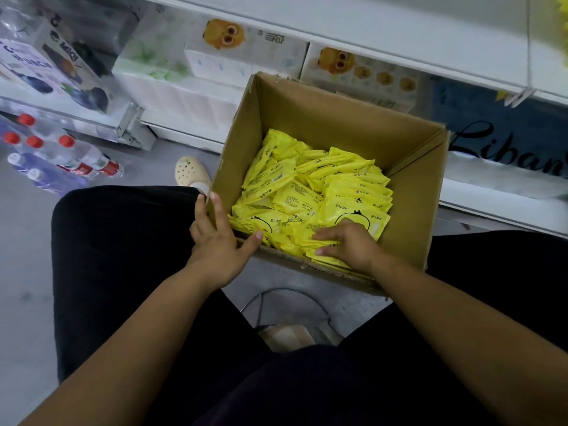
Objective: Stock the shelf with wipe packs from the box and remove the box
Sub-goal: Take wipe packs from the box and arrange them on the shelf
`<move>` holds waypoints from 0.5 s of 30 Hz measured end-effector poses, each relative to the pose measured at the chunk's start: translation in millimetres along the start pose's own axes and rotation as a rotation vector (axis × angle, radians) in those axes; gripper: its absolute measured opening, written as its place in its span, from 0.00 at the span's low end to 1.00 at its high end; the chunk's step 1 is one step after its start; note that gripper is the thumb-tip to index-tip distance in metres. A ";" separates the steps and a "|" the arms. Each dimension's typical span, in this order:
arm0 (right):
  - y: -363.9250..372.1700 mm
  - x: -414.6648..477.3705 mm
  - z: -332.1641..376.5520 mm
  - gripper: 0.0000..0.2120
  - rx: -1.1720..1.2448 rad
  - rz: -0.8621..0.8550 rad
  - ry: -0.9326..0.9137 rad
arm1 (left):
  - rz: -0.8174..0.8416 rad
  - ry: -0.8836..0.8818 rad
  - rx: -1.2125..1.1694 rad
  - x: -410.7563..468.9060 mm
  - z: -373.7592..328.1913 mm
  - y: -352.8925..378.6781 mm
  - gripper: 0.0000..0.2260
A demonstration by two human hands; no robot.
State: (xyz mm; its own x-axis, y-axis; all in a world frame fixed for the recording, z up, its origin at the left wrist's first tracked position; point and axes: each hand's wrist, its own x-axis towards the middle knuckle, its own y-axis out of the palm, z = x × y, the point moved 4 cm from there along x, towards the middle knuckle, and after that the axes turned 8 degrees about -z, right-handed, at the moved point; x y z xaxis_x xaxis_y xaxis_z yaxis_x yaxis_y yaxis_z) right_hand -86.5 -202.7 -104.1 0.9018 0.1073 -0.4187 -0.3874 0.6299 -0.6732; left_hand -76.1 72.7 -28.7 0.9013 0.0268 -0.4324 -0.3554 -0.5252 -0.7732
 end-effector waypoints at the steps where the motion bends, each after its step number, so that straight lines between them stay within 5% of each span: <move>1: 0.1 0.8 -0.4 0.21 -0.004 -0.008 -0.014 | 0.007 -0.009 0.023 0.3 -0.1 -0.1 0.49; 3: -0.3 2.6 -0.5 0.18 -0.038 -0.031 -0.064 | -0.061 0.055 0.161 0.2 -3.6 -0.7 0.45; 7: -10.0 5.8 1.8 0.13 0.037 -0.104 -0.073 | -0.341 0.496 0.272 -2.0 -33.3 -1.2 0.30; 11: -29.3 13.2 -6.5 0.08 0.152 -0.150 0.031 | -0.189 0.563 0.114 10.5 -52.8 12.7 0.23; 15: -57.9 15.5 -2.3 0.06 0.305 -0.159 0.087 | 0.051 0.452 -0.054 23.1 -69.3 22.9 0.29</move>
State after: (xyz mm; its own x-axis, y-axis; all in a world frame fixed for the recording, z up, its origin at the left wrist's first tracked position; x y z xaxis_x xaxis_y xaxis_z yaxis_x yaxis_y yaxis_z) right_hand -50.6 -239.3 -73.0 0.9215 -0.0688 -0.3823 -0.1560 0.8358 -0.5264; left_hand -46.2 2.3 -24.3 0.9050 -0.3673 -0.2144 -0.3993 -0.5604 -0.7256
